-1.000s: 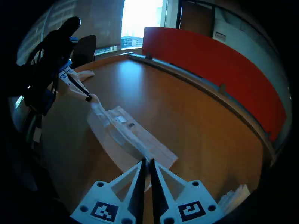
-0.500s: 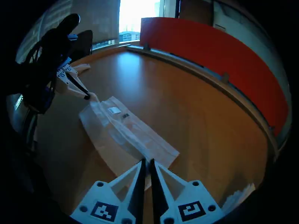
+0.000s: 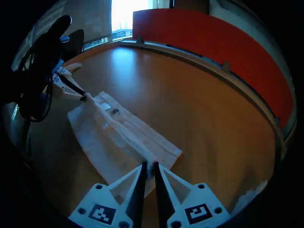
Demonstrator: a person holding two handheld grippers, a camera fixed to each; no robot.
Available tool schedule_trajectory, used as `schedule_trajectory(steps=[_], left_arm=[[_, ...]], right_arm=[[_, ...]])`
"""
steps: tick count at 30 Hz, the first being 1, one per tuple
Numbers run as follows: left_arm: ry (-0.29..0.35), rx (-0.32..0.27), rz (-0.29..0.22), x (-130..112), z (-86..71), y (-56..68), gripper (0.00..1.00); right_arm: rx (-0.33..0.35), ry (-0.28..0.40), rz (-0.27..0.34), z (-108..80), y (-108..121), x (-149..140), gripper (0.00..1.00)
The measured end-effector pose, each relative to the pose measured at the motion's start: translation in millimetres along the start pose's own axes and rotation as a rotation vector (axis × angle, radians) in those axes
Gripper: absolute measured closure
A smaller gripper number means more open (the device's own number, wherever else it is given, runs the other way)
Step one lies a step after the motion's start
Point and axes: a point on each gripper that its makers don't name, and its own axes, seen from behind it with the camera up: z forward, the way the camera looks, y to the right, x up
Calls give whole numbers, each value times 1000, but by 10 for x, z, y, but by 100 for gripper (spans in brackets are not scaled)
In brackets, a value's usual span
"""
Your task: Fold towel
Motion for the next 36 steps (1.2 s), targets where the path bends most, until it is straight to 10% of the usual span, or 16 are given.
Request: schedule_trajectory(steps=[15, 19, 25, 36], left_arm=[[29, 32, 14, 205, 78, -139, 73], [46, 29, 12, 288, 52, -153, 58], [58, 31, 6, 328, -9, -176, 6], [48, 29, -6, 194, -137, -152, 3]], right_arm=[[-83, 0, 2, 111, 295, 94, 62], [-97, 9, 8, 92, 341, 132, 54], [-97, 20, 20, 50, 329, 141, 20], [-90, 34, 49, -90, 188, 81, 16]])
